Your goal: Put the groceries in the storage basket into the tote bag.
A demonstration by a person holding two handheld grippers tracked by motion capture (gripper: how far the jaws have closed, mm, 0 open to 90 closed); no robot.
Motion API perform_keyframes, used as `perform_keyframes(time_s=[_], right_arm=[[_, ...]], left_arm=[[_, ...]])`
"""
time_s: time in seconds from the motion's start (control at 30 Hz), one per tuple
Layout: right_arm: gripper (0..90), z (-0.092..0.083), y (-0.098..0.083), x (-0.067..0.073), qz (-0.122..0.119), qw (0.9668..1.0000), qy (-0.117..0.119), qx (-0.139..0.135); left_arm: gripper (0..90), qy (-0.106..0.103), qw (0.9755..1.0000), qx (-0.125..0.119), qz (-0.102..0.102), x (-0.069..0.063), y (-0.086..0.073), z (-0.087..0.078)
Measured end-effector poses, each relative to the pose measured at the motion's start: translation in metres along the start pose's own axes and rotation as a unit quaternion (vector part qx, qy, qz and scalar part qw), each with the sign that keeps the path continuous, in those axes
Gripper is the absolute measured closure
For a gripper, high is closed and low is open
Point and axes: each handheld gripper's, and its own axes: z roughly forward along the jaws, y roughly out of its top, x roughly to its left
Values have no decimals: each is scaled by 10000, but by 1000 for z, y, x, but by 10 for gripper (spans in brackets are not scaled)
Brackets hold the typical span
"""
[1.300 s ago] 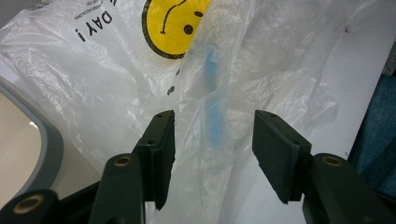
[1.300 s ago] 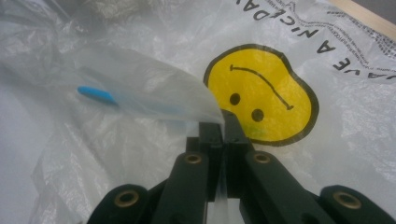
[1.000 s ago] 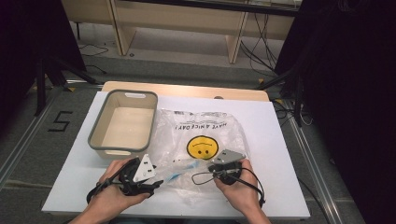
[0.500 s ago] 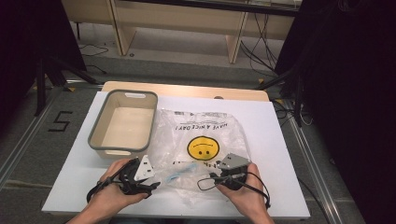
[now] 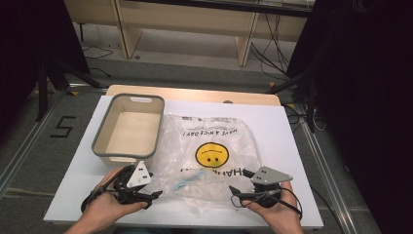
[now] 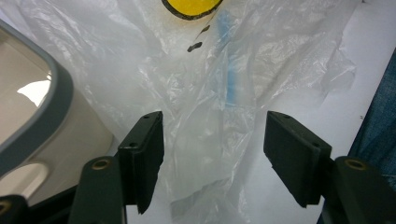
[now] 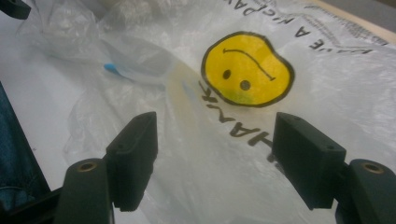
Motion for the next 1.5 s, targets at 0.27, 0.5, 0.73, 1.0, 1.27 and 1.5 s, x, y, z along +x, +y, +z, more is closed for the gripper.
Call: perform_keyframes(time_s=[0.27, 0.5, 0.73, 1.0, 1.27, 1.5], right_arm=[[318, -24, -10, -19, 356, 9985, -206, -352], [367, -36, -24, -36, 748, 9940, -646, -471], [374, -33, -39, -44, 909, 9915, -878, -293], [374, -27, -48, -47, 996, 9909, -875, -230], [378, -24, -49, -46, 1021, 9908, -867, -215], [378, -25, -49, -45, 1018, 9907, -881, -204]], left_arm=[[321, 47, 9997, -215, -143, 13, -10, -10], [329, 154, 9986, -366, -349, 20, -21, -15], [330, 315, 9983, -333, -360, 26, -29, -17], [318, 191, 9983, -400, -379, 27, -34, -15], [315, 159, 9984, -427, -347, 24, -35, -13], [315, 144, 9985, -424, -320, 23, -32, -10]])
